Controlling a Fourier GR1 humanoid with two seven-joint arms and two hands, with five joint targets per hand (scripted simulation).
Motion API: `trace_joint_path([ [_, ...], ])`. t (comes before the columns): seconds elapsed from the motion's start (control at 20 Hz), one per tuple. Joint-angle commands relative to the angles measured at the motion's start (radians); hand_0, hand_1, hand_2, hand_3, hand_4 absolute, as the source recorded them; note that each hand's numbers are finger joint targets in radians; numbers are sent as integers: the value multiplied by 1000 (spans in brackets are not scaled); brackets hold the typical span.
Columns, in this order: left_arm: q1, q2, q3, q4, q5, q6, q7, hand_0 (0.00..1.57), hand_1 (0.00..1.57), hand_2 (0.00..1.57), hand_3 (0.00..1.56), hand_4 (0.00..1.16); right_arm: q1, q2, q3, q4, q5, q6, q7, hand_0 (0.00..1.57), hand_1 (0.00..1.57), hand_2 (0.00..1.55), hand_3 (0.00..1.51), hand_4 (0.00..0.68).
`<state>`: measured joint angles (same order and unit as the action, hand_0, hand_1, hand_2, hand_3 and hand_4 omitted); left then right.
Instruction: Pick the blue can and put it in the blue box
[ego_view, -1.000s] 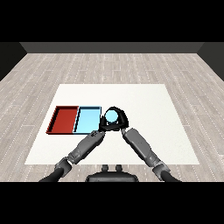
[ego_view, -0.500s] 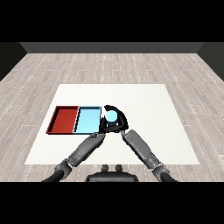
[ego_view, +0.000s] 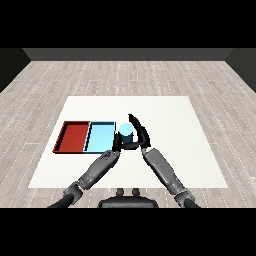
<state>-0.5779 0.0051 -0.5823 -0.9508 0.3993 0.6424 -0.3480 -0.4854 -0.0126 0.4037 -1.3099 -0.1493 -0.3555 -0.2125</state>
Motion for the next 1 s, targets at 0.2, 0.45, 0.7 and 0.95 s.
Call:
trace_joint_path([
  [0.2, 50, -5, 33, 39, 42, -31, -77, 1571, 1571, 1571, 1487, 1143, 53, -2, -154, -93, -150, 113, -30, 0, 0, 0, 0, 0],
  [0.45, 44, 48, 111, -14, -2, -6, -56, 1571, 1571, 1571, 1476, 1145, 138, -60, -218, -282, -176, 106, -5, 0, 0, 0, 0, 0],
  [0.7, 39, 116, 155, -20, -28, 4, -17, 1571, 1571, 1566, 1478, 1152, 227, -107, -325, -401, -261, 134, 5, 0, 0, 0, 0, 0],
  [0.95, -24, 182, 218, 77, -52, -31, 63, 1571, 1571, 1562, 1471, 1127, 300, -160, -393, -400, -286, 213, -33, 0, 0, 0, 0, 0],
])
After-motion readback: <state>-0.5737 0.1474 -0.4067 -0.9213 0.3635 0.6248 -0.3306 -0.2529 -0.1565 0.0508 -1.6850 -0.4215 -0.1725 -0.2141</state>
